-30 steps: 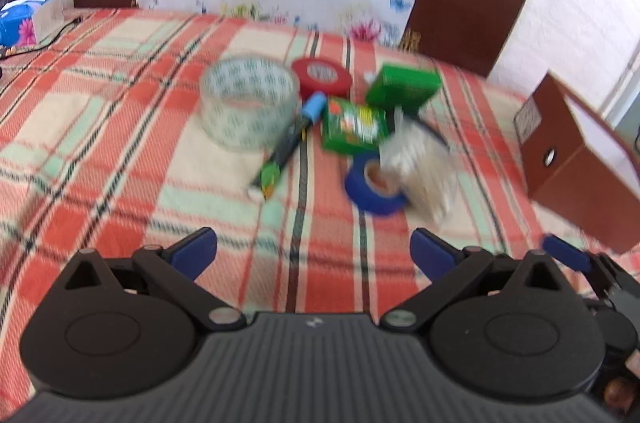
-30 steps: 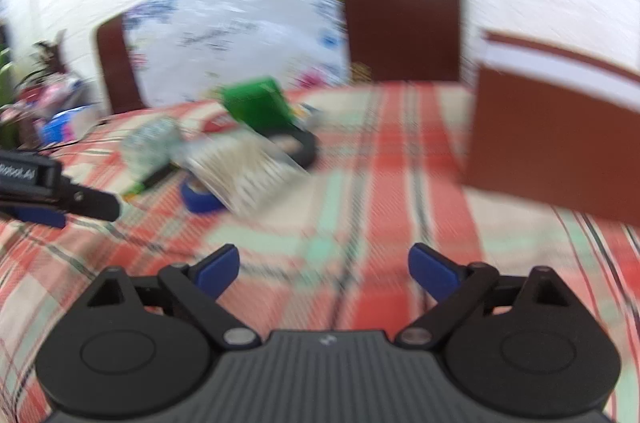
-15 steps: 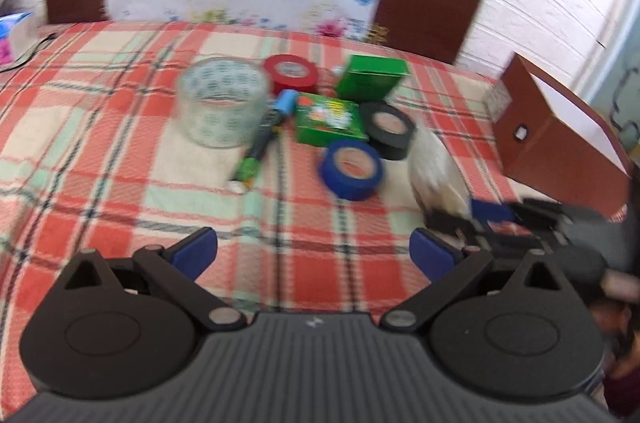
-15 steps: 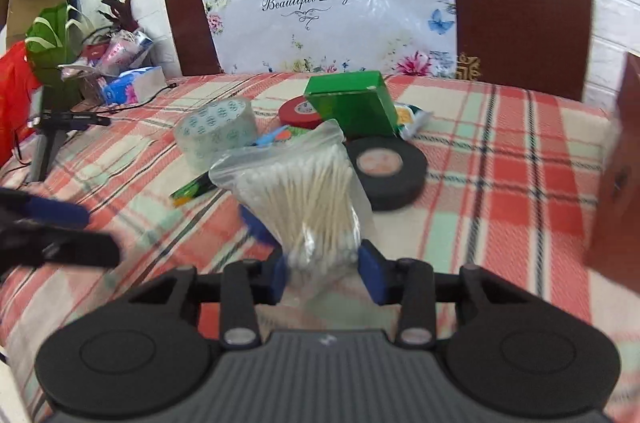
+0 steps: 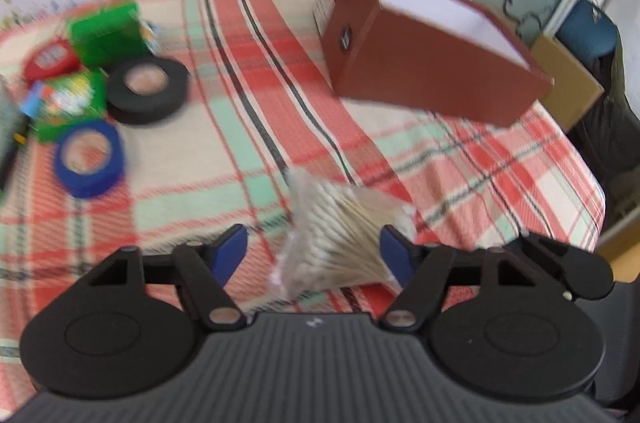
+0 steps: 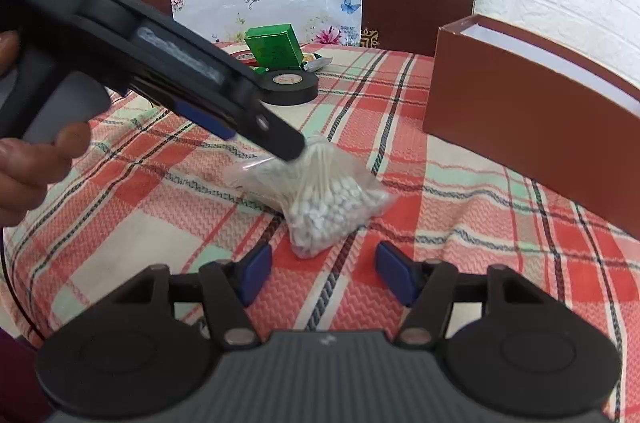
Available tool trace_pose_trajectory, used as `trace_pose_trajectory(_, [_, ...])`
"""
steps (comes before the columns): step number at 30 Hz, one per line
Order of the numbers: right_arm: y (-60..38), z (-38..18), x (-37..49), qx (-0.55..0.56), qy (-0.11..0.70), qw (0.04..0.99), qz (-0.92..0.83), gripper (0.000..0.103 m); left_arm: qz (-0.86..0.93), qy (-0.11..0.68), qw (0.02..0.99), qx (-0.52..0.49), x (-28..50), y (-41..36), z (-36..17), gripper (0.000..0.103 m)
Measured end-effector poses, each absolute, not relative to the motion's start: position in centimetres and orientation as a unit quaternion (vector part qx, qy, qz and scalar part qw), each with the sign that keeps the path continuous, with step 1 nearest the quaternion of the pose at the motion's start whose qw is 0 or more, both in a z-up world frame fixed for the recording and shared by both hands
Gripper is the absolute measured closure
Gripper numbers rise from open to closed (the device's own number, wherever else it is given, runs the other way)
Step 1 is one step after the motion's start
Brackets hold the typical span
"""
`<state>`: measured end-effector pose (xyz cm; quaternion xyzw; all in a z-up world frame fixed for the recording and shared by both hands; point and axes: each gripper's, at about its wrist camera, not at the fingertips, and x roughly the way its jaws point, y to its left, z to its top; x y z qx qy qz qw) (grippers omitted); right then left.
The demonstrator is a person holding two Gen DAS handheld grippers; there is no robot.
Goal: Organize objects
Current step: 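Close both grippers together on the bag of cotton swabs, then carry the swab bag into the brown box and open both grippers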
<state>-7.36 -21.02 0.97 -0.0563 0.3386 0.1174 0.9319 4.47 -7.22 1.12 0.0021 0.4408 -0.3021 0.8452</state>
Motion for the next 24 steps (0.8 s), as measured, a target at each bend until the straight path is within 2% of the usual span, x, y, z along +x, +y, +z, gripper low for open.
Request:
trace_pose_trajectory(2, [-20.7, 0.7, -7.1, -0.049, 0.339, 0.931, 0.128, 0.046, -0.329, 0.459, 0.825, -0.022, 4.7, -7.7, 0.0, 0.052])
trace_pose_trajectory(3, [-20.6, 0.4, -6.6, -0.045, 0.341, 0.930, 0.131, 0.056, -0.326, 0.456, 0.828, -0.020, 4.4, -8.0, 0.3, 0.055])
trace_pose_trajectory(4, [-20.6, 0.2, -6.1, -0.045, 0.342, 0.931, 0.120, 0.062, -0.323, 0.449, 0.833, -0.008, 4.2, -8.3, 0.8, 0.058])
trace_pose_trajectory(6, [-21.1, 0.5, -5.6, -0.040, 0.334, 0.936, 0.105, 0.070, -0.337, 0.427, 0.839, 0.004, 4.0, -9.0, 3.1, 0.060])
trace_pose_trajectory(7, [-21.7, 1.1, -5.5, -0.031, 0.323, 0.941, 0.097, 0.071, -0.349, 0.411, 0.842, 0.006, 3.9, -9.5, 4.7, 0.060])
trace_pose_trajectory(12, [-25.5, 6.5, -5.8, -0.037, 0.183, 0.982, 0.015, 0.072, -0.409, 0.293, 0.864, 0.031, 4.1, -15.1, 12.4, 0.060])
trace_pose_trajectory(15, [-28.3, 9.1, -4.5, -0.049, 0.122, 0.990, -0.053, 0.072, -0.432, 0.266, 0.861, 0.042, 5.3, -19.9, 14.2, 0.060])
trace_pose_trajectory(17, [-30.4, 9.6, -3.0, -0.045, 0.109, 0.989, -0.090, 0.072, -0.435, 0.247, 0.863, 0.064, 6.4, -23.0, 13.8, 0.059])
trace_pose_trajectory(18, [-31.5, 9.5, -2.0, -0.044, 0.110, 0.987, -0.109, 0.070, -0.429, 0.241, 0.867, 0.080, 7.0, -24.5, 13.3, 0.053])
trace_pose_trajectory(19, [-32.5, 9.0, -0.8, -0.049, 0.116, 0.983, -0.130, 0.065, -0.407, 0.241, 0.876, 0.096, 7.7, -25.7, 12.4, 0.040])
trace_pose_trajectory(21, [-34.2, 7.4, 1.4, -0.063, 0.153, 0.970, -0.177, 0.059, -0.352, 0.252, 0.894, 0.118, 8.9, -27.1, 10.4, 0.042])
trace_pose_trajectory(23, [-35.8, 6.2, 1.6, -0.026, 0.177, 0.965, -0.190, 0.061, -0.349, 0.263, 0.893, 0.108, 9.0, -26.1, 9.1, 0.042])
trace_pose_trajectory(24, [-36.2, 5.9, 0.5, -0.003, 0.164, 0.969, -0.183, 0.060, -0.350, 0.261, 0.894, 0.105, 8.7, -25.2, 8.7, 0.041])
